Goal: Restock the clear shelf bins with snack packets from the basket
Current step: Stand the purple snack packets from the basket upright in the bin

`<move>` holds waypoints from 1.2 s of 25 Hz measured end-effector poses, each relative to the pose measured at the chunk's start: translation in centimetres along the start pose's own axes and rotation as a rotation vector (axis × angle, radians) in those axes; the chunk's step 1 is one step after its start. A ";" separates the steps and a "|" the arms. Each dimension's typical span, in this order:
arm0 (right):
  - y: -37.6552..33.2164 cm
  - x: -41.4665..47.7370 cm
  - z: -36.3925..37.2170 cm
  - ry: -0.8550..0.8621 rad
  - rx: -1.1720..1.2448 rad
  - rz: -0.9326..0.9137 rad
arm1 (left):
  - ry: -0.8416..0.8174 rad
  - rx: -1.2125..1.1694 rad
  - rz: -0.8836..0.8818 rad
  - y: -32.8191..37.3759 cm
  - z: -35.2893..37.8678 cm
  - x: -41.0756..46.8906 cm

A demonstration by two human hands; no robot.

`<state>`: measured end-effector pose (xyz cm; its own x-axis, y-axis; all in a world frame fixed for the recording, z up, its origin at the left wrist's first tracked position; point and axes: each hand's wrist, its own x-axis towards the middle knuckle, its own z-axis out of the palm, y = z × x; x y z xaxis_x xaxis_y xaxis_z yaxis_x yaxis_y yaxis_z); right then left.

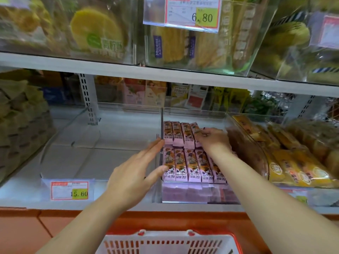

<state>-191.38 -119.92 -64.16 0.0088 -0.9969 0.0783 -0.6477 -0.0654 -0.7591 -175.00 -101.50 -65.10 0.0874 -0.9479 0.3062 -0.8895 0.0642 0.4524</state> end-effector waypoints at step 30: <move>22.6 -26.5 10.1 -0.922 -0.313 -0.020 | -0.849 0.522 -0.521 -12.0 22.6 -25.2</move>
<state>-198.55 -95.46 -89.94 0.5287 -0.6473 -0.5490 -0.8131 -0.2008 -0.5463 -176.68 -85.40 -97.19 0.3464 -0.7392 -0.5776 -0.9300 -0.3511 -0.1083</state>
